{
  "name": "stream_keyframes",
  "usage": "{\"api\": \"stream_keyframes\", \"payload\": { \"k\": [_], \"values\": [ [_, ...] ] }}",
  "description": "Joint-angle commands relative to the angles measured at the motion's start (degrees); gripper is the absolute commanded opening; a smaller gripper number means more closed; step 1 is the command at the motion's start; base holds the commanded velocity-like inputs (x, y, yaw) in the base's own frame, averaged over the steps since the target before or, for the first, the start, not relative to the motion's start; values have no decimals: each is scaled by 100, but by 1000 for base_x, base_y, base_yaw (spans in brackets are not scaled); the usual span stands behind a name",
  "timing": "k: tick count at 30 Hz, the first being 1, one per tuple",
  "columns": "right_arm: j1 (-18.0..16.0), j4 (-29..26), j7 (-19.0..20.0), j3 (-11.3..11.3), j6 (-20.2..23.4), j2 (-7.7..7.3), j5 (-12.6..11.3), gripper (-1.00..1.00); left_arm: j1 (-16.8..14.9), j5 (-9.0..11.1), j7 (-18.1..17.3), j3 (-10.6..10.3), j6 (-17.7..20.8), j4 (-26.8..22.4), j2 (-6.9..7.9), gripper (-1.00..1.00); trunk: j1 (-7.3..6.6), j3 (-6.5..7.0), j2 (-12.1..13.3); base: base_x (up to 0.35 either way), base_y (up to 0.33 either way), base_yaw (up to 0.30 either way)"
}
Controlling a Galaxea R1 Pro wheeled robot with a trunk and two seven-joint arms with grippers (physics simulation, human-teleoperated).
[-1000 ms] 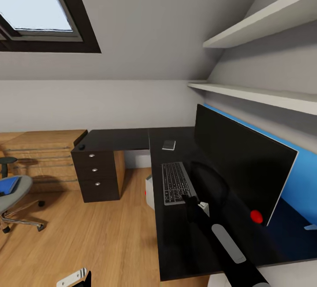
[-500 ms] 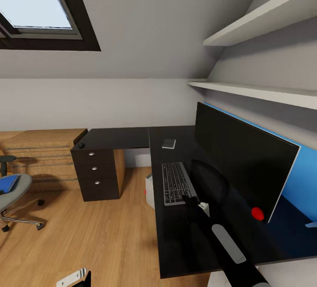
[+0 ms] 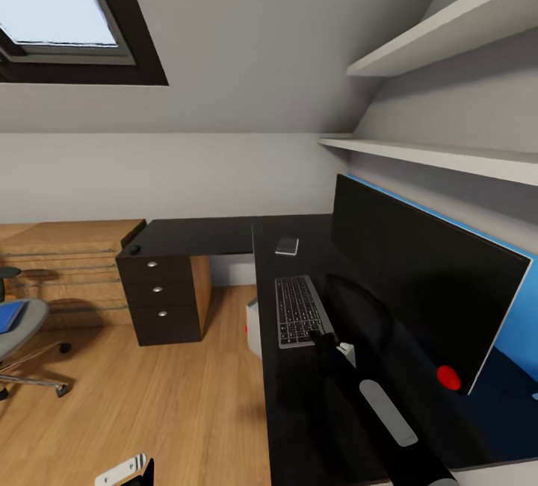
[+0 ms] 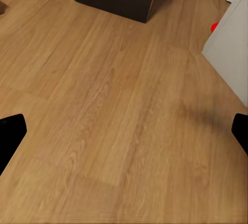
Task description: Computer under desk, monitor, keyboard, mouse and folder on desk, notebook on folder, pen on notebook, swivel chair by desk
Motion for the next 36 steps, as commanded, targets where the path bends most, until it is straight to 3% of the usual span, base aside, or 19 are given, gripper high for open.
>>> {"api": "stream_keyframes", "payload": {
  "k": [1, 36],
  "values": [
    [-4, 3, 5, 2, 10, 0, -33, -100, 2, 56, 17, -10, -16, -5, 3, 100, 2, -5, -3, 85, 0, 0],
    [-4, -5, 11, 2, 11, -41, -42, -100, 2, 56, 30, 11, -16, -5, 3, 100, 2, -5, -3, 17, -48, 0]
  ]
}}
